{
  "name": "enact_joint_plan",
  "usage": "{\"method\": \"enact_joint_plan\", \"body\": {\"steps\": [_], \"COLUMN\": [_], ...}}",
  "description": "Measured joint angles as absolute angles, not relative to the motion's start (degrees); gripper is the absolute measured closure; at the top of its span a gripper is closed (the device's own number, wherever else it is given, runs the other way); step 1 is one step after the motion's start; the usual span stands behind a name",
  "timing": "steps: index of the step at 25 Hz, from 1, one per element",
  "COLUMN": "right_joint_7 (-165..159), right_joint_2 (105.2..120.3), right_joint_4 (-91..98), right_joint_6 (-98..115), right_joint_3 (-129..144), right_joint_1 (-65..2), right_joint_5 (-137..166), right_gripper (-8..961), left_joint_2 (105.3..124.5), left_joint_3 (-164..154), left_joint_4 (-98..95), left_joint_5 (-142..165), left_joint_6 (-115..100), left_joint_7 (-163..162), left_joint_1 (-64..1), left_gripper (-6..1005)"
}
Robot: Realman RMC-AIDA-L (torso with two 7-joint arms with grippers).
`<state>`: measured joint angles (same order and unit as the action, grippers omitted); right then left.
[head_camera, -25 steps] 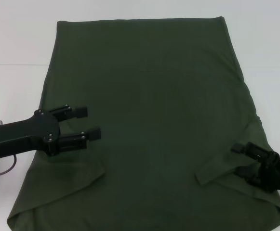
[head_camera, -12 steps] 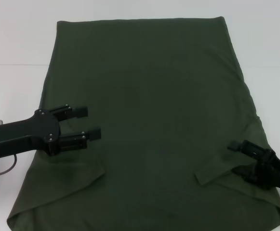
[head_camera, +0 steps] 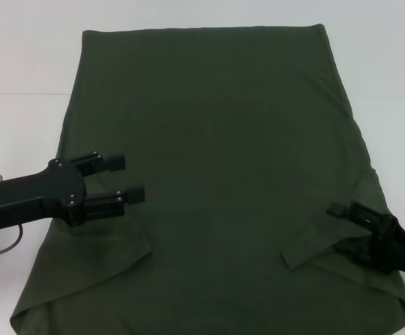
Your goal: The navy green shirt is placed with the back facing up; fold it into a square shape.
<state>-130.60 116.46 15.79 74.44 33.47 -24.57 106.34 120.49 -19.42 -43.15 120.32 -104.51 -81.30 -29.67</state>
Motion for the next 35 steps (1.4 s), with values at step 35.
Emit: {"method": "enact_joint_plan", "body": {"steps": [35], "right_joint_7": [-130.9], "right_joint_2": [116.05], "right_joint_4": [15.6], "right_joint_6": [76.3], "right_joint_3": [35.9], "right_joint_1": [-23.0], "right_joint_5": [106.3], "right_gripper": [27], "left_joint_2": [120.76], "left_joint_3": [-19.4], "left_joint_4": [-42.9], "left_joint_5": [120.3], "left_joint_6": [-105.1], "left_joint_7": [-81.3], "left_joint_1": [-29.5], "left_gripper": [157]}}
